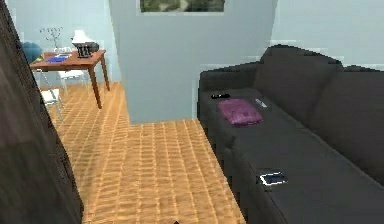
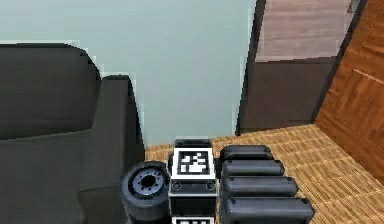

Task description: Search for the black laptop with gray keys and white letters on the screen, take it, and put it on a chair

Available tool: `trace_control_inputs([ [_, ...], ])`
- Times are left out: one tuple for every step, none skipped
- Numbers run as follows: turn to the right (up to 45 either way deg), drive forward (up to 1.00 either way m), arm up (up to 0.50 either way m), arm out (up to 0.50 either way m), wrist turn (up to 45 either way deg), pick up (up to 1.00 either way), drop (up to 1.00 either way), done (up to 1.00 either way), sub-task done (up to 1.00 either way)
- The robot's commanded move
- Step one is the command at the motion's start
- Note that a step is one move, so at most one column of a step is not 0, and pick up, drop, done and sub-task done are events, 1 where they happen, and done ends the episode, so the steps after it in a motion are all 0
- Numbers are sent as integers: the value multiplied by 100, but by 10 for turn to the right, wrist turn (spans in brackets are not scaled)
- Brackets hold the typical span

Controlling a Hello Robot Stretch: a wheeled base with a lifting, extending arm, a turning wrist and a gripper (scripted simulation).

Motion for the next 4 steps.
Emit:
trace_control_inputs([
  [-30, 0, 0, 0, 0, 0, 0, 0, 0],
  [0, 70, 0, 0, 0, 0, 0, 0, 0],
  [-60, 0, 0, 0, 0, 0, 0, 0, 0],
  [0, 75, 0, 0, 0, 0, 0, 0, 0],
])
